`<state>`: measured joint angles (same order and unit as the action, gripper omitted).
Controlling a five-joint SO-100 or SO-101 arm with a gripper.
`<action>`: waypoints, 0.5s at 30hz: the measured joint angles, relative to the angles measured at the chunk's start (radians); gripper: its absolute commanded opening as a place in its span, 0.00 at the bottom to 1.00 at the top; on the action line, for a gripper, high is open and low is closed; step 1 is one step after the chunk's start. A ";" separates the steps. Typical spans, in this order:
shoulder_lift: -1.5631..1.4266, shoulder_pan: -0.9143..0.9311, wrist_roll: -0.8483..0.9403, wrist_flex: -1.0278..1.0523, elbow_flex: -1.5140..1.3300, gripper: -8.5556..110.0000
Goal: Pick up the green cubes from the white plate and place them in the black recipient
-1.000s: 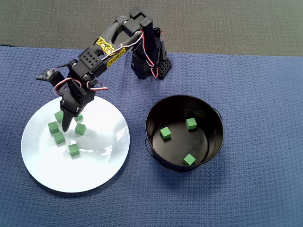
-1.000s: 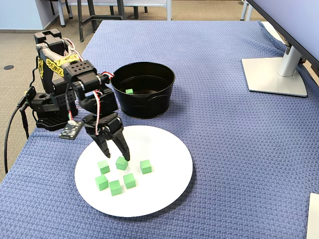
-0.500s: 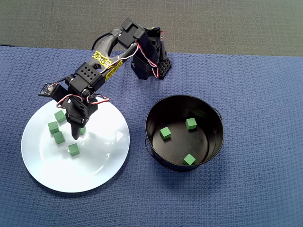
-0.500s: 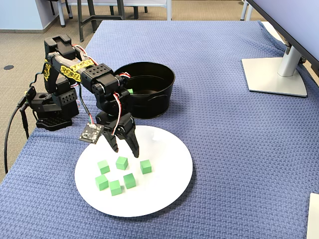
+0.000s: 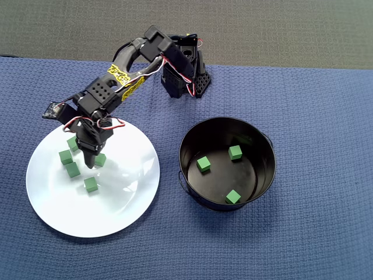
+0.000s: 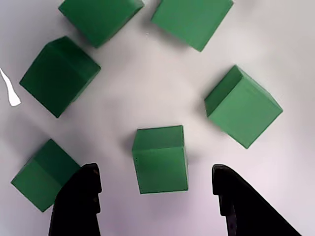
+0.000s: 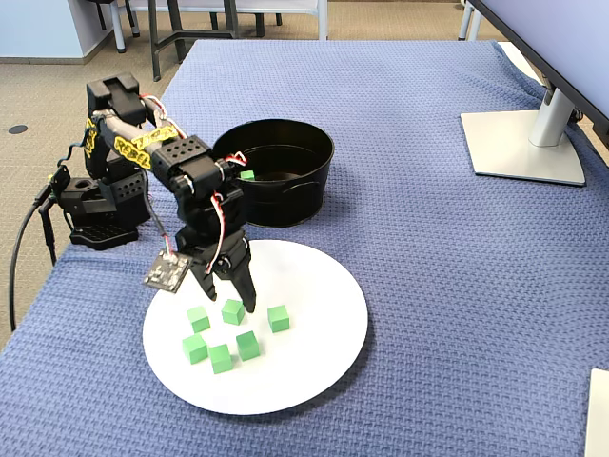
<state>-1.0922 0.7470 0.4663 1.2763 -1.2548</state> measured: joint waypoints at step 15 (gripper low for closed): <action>0.052 0.011 0.012 -0.031 0.021 0.22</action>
<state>-1.0400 0.7578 0.4786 1.2456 -1.2333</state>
